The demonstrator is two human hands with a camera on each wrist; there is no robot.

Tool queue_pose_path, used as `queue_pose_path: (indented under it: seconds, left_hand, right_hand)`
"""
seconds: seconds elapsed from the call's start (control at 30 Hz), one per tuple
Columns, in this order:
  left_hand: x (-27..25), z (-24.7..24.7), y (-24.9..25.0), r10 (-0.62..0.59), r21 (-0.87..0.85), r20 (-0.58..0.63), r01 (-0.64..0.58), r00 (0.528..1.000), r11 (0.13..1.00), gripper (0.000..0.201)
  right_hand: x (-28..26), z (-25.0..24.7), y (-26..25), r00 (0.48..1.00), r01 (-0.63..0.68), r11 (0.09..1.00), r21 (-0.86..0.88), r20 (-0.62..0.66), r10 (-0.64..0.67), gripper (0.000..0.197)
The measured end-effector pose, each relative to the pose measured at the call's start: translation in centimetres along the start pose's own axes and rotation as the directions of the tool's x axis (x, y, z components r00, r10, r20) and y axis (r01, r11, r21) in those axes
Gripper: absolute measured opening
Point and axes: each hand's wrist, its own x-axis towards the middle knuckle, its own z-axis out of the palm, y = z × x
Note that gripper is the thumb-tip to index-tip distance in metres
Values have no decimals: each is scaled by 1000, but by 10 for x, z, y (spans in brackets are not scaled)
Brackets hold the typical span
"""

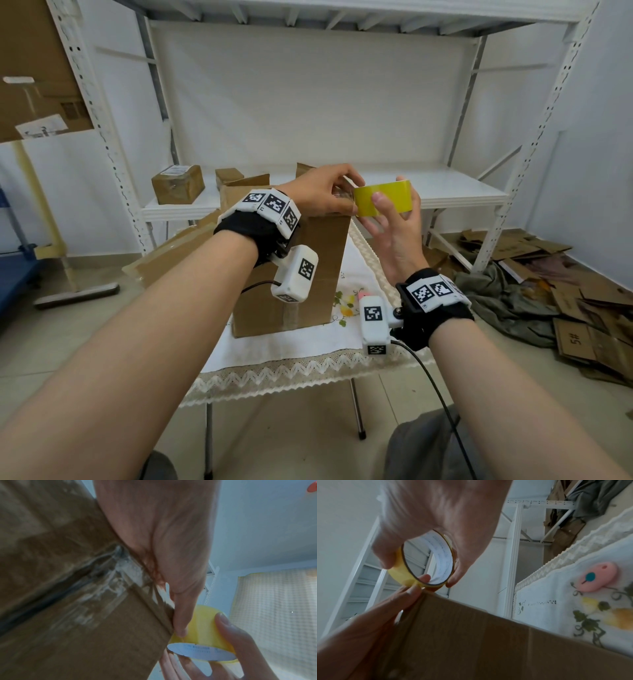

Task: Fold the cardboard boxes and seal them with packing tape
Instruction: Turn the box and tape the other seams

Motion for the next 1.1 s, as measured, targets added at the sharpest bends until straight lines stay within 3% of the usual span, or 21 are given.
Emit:
queue_pose_path:
  seconds: [0.47,0.97,1.1]
  left_hand:
    - [3,2,-6,-17,-20,-20,17,1000,1000,43]
    - [1,3,-3,-5,-2,-30,5,1000,1000,44]
    - [0,3,-3,2,-5,-27,-3,1000,1000,44]
  right_hand:
    - [-3,9,1,996,60,998,-10,-71,-61,79]
    - [-5,11,1,978,145,977,-154,-128,-165,72]
    - [-4,8,-2,977,180,963,-202,-80,-200,76]
